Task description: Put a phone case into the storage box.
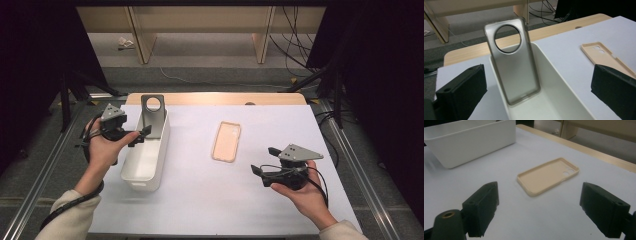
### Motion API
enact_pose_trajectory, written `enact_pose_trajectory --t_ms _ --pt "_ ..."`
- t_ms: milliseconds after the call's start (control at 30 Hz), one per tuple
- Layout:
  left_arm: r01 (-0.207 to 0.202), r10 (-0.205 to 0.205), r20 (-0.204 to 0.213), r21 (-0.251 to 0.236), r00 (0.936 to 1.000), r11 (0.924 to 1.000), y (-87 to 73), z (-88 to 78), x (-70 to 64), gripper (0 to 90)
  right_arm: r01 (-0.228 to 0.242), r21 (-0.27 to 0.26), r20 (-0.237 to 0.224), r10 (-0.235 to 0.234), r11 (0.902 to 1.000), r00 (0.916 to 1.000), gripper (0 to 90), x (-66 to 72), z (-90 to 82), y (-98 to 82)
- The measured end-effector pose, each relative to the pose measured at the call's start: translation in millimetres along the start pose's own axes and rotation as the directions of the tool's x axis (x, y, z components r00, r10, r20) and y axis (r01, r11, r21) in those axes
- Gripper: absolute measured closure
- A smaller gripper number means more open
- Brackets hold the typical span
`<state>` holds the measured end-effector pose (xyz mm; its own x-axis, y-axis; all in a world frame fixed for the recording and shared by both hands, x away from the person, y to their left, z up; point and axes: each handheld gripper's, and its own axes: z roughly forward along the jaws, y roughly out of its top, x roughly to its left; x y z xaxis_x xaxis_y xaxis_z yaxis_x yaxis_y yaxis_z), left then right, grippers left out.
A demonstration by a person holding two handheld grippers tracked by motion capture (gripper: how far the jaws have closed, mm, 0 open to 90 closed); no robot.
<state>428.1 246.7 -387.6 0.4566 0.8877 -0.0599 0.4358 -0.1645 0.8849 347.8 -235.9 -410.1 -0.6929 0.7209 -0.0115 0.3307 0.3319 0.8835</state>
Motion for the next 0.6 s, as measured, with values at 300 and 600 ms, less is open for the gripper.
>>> enact_pose_trajectory --t_ms 300,600 --pt "-0.02 0.02 0.011 -0.006 0.9997 0.9998 -17.6 -11.2 -20.6 0.0 -0.005 0.004 -0.005 0.005 1.0 1.0 16.5 -0.3 3.5 -0.5" --pt "-0.055 0.055 0.062 -0.003 0.9965 0.9985 -36.6 -20.8 -45.1 0.0 -0.009 0.007 -0.012 0.009 0.9999 0.9999 16.5 -0.9 7.1 -0.9"
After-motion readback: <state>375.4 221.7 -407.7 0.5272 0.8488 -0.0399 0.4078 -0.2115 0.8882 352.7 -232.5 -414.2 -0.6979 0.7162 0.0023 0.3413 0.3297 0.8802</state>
